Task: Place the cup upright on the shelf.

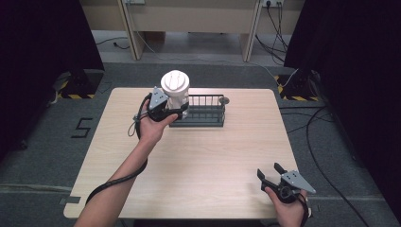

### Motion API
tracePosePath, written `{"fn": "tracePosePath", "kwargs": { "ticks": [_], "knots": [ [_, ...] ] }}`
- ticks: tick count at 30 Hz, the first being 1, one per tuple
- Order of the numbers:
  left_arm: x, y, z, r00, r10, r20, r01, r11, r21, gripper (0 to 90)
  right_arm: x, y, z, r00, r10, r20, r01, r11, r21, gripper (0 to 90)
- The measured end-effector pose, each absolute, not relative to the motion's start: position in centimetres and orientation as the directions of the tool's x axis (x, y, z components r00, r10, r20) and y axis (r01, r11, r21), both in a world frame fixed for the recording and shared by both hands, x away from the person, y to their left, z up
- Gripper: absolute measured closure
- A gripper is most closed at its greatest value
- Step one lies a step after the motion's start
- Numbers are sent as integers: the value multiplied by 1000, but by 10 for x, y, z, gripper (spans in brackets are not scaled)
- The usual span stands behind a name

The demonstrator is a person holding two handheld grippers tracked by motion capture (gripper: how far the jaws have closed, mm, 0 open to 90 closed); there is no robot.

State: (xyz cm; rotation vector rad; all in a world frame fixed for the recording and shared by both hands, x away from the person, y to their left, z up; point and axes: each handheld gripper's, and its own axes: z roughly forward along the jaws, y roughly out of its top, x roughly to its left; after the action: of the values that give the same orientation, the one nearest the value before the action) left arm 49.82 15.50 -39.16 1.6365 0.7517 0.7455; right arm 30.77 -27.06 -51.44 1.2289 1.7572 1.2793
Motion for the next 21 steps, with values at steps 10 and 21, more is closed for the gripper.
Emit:
{"fn": "tracePosePath", "kwargs": {
  "ticks": [10,21],
  "knots": [
    [512,146,-389,589,804,81,93,-167,982,179,307,-271,-514,-365,930,47,322,79,944,264],
    [527,133,-392,575,815,70,111,-162,980,179,308,-271,-514,-369,929,31,315,94,944,263]
  ]
}}
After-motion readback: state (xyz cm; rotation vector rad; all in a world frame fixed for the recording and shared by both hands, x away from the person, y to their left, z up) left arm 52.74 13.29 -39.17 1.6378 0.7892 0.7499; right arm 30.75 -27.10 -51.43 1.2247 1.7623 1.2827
